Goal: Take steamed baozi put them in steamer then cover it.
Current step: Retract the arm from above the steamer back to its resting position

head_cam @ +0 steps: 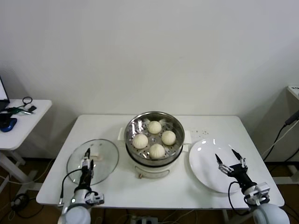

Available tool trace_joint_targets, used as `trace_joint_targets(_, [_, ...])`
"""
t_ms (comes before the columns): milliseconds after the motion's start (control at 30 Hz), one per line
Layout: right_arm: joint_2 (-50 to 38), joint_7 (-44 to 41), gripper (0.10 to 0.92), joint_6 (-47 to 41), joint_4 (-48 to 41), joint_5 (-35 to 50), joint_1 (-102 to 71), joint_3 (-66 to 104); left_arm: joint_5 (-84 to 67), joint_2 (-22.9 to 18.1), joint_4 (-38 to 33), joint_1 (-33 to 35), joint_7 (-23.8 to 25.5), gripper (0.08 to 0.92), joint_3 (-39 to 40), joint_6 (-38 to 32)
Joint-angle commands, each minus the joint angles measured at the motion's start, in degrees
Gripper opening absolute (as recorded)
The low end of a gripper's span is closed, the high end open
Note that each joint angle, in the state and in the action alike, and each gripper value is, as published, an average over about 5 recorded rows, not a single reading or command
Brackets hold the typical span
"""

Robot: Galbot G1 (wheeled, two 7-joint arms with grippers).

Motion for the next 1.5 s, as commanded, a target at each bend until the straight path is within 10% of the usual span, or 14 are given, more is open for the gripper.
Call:
trace_joint_targets(33, [0.3, -0.1, 0.823, -0.1, -0.5, -0.8, 0.2, 0.3, 4.6, -0.7, 8.9, -6.9, -1.4, 0.823, 0.1, -0.4])
trace_joint_targets(933, [2.6, -0.9, 0.823, 0.4, -1.7, -3.4, 1.3, -0.4, 3.1, 0.5, 14.2, -11.6, -1.6, 0.814, 0.2, -0.8])
trace_joint_targets(1500, [4.2, -2.3, 0.823, 1.9, -3.1, -5.6, 1.1, 0.0, 1.6, 0.6, 14.0, -11.0, -0.7, 0.325, 0.0, -2.2])
